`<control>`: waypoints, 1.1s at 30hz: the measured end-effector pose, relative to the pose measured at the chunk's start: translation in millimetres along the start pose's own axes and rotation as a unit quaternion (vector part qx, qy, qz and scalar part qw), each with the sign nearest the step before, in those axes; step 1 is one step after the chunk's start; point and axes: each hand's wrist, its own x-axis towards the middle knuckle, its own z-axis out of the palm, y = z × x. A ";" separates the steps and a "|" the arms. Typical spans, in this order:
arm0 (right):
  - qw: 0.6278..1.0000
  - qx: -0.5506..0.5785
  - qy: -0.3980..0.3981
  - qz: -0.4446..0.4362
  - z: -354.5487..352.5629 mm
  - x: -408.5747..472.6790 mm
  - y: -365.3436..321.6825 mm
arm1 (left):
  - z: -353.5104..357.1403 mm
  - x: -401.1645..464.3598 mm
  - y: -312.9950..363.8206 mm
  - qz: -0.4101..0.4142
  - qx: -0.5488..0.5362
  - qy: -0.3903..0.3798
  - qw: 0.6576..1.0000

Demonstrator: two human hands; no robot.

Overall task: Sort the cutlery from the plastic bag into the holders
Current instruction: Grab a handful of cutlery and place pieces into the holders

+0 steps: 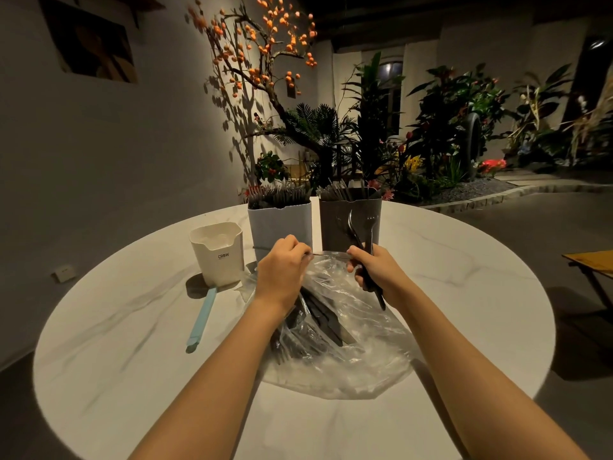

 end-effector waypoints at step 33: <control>0.996 0.049 -0.054 0.055 1.5 8.4 1.9 | 7.4 14.5 15.0 -0.125 -0.115 -0.005 0.985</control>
